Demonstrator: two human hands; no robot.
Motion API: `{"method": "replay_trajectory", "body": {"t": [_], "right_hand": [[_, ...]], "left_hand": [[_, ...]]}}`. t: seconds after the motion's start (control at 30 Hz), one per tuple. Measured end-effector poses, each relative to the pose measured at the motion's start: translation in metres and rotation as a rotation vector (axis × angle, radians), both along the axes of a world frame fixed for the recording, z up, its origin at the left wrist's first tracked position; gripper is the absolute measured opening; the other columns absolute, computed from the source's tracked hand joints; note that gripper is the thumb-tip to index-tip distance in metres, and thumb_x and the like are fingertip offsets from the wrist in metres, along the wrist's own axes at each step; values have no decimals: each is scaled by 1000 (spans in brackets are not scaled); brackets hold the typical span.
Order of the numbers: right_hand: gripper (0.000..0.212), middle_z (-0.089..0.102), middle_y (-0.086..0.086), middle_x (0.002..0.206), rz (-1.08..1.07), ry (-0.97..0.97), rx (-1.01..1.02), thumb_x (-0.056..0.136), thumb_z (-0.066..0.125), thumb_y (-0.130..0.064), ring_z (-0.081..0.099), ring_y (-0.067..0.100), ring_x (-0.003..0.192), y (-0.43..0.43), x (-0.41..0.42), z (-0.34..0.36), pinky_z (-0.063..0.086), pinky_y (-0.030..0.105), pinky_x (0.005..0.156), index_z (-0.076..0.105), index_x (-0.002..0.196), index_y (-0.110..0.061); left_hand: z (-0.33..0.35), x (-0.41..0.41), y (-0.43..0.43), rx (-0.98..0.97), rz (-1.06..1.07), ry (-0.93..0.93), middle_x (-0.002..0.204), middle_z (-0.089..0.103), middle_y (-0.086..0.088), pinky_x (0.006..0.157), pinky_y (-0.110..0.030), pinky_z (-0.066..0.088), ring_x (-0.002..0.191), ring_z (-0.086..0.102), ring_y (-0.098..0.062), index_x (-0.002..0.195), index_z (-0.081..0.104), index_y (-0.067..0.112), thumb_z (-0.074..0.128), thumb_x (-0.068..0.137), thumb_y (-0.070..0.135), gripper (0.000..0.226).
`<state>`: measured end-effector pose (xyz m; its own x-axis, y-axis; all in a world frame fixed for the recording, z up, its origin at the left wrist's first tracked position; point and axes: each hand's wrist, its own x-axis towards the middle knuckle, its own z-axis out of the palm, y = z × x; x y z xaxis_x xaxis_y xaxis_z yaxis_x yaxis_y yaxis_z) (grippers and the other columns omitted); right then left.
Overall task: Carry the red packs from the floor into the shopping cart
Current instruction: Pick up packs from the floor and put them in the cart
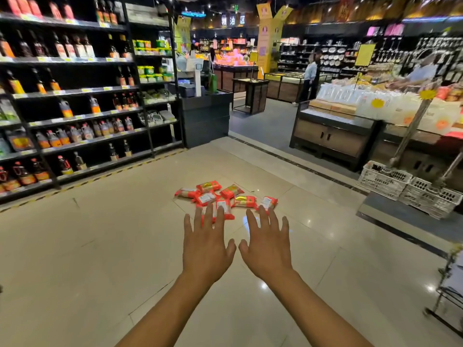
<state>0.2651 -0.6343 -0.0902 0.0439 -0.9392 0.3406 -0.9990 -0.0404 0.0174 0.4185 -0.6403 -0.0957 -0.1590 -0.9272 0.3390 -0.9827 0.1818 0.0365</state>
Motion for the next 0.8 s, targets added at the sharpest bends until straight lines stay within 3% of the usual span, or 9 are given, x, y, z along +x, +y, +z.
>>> {"method": "replay_trajectory", "body": {"t": [0.2,0.37,0.47,0.57,0.7,0.8], "right_hand": [[76,61,14,145,-33,-17,33,74,75,-57,56,37,136,-77,-20,-13,44,62,107,64,140,-21],[73,55,15,151,-26,-87,46,82,59,-58,50,39,141,-164,-43,-28,37,62,113,59,144,-20],[73,54,15,151,-2,-109,74,84,55,-60,48,39,142,-221,-61,-30,30,64,116,58,145,-21],[73,55,15,151,12,-108,55,85,51,-61,48,39,142,-275,-77,-27,15,63,120,57,147,-21],[72,62,17,142,53,-125,86,79,56,-59,58,39,133,-337,-95,-24,42,67,107,66,137,-18],[71,63,17,140,78,-116,93,79,57,-58,58,40,132,-372,-105,-27,41,66,107,67,136,-17]], "left_hand": [[-12,-19,-79,38,17,-3,159,46,-17,121,-63,26,149,39,-42,158,42,15,43,89,62,84],[-20,-40,-162,16,1,-38,155,50,-18,115,-65,35,143,47,-43,151,53,14,50,86,62,81],[-18,-55,-215,39,44,-68,163,40,-15,120,-63,26,150,38,-39,157,44,17,40,91,66,82],[-12,-71,-264,25,57,-51,159,47,-16,116,-65,35,146,44,-41,154,48,15,32,94,65,80],[-7,-92,-317,-11,57,-29,150,56,-18,108,-67,44,137,54,-44,148,56,11,33,93,62,78],[-10,-101,-350,14,79,-31,151,55,-18,108,-67,44,137,54,-44,147,56,12,33,93,62,78]]}}
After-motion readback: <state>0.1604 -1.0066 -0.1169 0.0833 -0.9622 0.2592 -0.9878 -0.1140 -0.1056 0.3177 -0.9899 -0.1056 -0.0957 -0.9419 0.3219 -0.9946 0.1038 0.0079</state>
